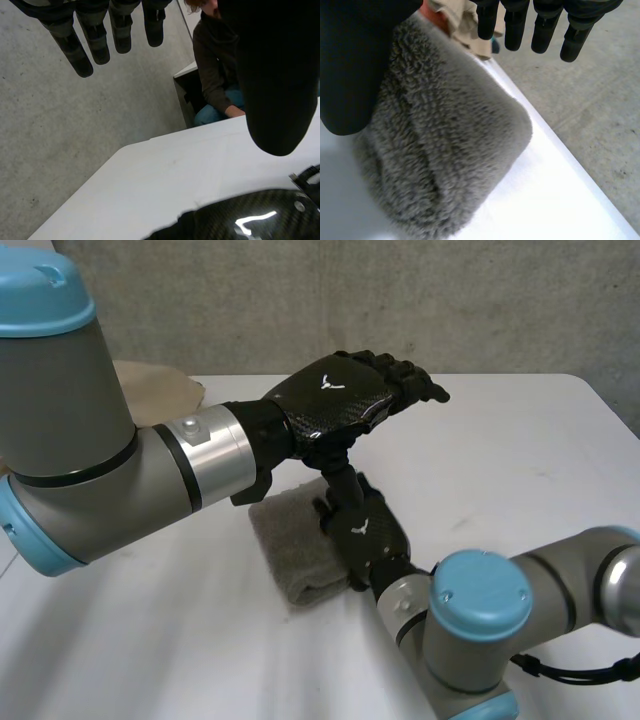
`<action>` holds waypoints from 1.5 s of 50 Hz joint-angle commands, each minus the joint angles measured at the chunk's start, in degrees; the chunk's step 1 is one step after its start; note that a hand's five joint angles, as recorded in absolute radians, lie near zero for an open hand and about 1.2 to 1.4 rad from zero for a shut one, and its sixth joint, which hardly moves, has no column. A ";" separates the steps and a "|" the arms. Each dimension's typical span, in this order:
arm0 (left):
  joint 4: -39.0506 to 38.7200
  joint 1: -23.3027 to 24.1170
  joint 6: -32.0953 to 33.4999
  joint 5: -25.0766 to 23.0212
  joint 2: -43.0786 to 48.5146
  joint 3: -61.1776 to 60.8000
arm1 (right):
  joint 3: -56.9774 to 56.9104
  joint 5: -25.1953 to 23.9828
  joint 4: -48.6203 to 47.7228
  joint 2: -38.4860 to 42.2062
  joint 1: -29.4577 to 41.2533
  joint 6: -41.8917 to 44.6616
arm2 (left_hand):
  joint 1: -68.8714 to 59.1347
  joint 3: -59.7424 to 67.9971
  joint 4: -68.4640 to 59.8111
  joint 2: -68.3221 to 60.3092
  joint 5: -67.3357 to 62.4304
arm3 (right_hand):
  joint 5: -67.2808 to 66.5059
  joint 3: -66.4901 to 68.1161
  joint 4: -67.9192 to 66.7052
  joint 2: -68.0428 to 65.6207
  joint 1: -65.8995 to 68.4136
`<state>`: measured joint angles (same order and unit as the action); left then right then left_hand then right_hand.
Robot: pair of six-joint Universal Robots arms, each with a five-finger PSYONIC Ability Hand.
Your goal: Fold the laundry.
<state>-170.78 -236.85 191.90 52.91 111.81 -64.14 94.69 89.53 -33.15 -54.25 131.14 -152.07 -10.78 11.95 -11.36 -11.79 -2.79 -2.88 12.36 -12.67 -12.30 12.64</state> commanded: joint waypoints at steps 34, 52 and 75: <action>-2.19 -1.07 -5.31 0.79 -2.65 1.39 | -6.88 -3.85 13.46 5.11 -8.97 -32.86 | 0.78 -1.95 1.36 1.79 2.79 | -62.65 63.17 -62.86 -63.23 62.89; -2.28 -1.16 -6.10 0.52 -3.00 1.30 | -40.96 6.45 12.13 16.61 -25.66 -33.47 | 0.78 -1.95 1.36 1.79 2.79 | -67.12 67.64 -67.33 -67.70 67.36; -3.60 -0.37 -7.59 0.52 -1.94 1.39 | -86.78 4.25 30.86 45.02 -45.62 -25.56 | 0.78 -1.95 1.36 1.79 2.79 | -67.12 67.64 -67.33 -67.70 67.36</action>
<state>-174.28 -237.48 184.31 53.53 109.52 -62.83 7.76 95.64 -1.04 -10.32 87.59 -179.70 -10.78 11.95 -11.36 -11.78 -2.87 -54.44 64.30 -68.49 -62.92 53.70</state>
